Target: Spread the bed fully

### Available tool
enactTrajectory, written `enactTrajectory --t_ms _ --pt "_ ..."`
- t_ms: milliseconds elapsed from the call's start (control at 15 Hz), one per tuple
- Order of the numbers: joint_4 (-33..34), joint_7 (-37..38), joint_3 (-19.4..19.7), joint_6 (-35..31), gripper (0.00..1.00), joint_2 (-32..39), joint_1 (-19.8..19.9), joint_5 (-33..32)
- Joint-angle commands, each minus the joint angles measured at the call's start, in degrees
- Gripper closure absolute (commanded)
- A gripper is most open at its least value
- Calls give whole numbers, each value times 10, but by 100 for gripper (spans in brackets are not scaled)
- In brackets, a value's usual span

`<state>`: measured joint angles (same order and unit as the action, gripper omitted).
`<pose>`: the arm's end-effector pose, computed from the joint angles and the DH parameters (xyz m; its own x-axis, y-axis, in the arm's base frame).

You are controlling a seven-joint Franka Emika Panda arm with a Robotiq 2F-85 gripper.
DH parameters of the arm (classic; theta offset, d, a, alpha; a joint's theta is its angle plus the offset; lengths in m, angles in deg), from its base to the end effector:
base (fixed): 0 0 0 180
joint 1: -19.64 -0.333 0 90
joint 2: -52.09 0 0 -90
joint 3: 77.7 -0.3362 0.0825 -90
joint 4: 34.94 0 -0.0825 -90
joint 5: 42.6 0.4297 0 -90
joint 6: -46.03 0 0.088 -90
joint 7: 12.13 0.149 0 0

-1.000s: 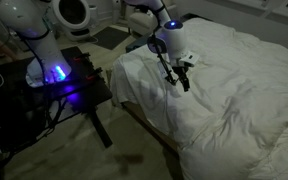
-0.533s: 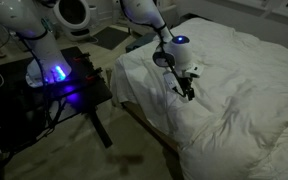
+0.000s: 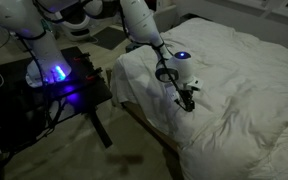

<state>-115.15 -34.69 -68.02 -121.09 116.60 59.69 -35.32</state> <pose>0.5290 -0.5951 0.0049 0.8584 -0.3878 0.3359 -0.4726 -0.8524 0.2236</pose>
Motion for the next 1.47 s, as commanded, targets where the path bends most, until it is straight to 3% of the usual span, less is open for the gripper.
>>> enactTrajectory --t_ms 0,333,467,933,1200,1400 --pt "50 31 -20 17 51 28 21 -32" --pt "55 52 -23 34 88 22 25 -33" --pt "19 40 -17 39 100 -9 17 -10" --pt "-155 3 -67 38 100 -182 40 -2" --pt "-255 -35 -139 85 100 -288 89 -4" --pt "-335 -110 -203 129 100 -353 132 20"
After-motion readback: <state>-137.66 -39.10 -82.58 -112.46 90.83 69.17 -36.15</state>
